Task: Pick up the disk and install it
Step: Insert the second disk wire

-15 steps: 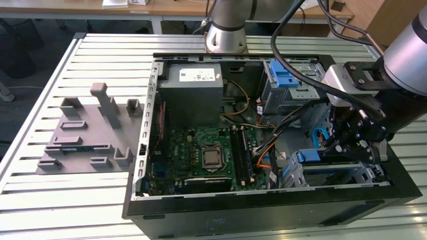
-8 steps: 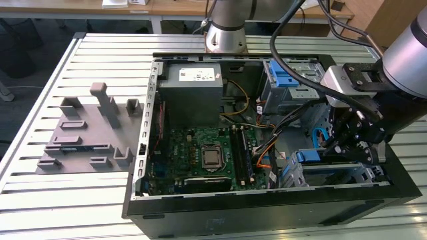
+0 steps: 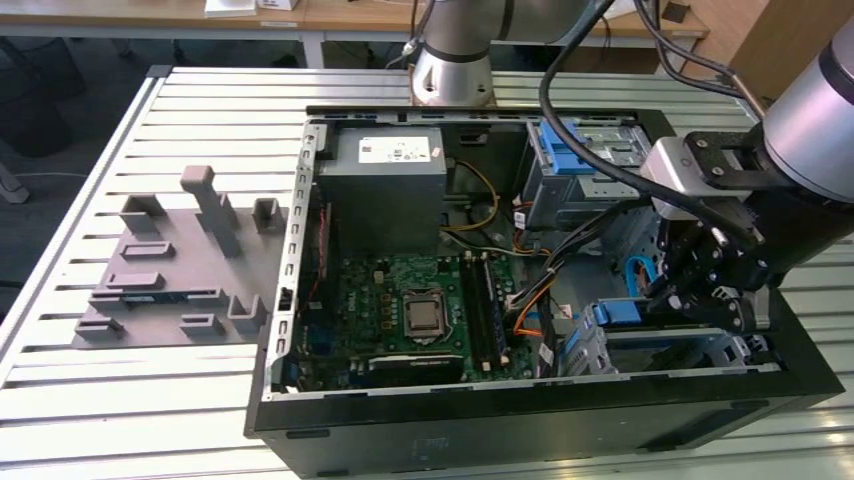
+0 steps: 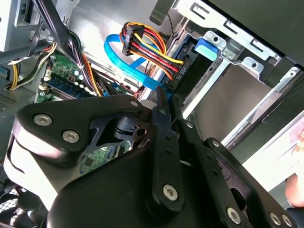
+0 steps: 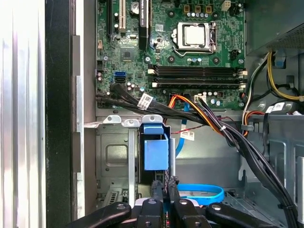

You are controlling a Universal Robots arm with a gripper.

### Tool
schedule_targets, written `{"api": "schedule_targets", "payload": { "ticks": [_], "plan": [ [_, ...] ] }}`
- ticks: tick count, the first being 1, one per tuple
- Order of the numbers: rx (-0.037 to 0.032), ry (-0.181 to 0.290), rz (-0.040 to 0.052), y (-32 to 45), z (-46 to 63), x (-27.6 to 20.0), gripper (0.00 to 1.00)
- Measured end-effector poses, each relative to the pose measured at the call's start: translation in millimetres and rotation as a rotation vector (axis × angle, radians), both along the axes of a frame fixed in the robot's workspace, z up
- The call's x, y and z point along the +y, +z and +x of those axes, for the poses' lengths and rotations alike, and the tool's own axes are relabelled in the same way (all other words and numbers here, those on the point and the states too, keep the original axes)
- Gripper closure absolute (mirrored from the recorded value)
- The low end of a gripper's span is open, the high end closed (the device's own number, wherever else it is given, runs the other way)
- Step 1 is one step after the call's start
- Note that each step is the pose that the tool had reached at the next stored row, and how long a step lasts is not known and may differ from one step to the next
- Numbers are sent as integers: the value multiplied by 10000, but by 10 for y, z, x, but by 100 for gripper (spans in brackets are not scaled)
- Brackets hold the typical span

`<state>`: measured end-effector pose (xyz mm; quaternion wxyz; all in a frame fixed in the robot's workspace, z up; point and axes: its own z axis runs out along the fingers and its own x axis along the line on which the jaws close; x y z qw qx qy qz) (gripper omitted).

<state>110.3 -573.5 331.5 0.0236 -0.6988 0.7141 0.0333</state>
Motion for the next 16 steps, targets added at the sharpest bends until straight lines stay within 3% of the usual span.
{"api": "schedule_targets", "payload": {
  "ticks": [7, 8, 9, 16],
  "plan": [
    [0, 0, -4, -12, 0, -2, 83],
    [0, 0, -3, -12, 0, -2, 76],
    [0, 0, -3, -10, 0, -2, 76],
    [0, 0, -8, 87, 0, -1, 78]
  ]
}}
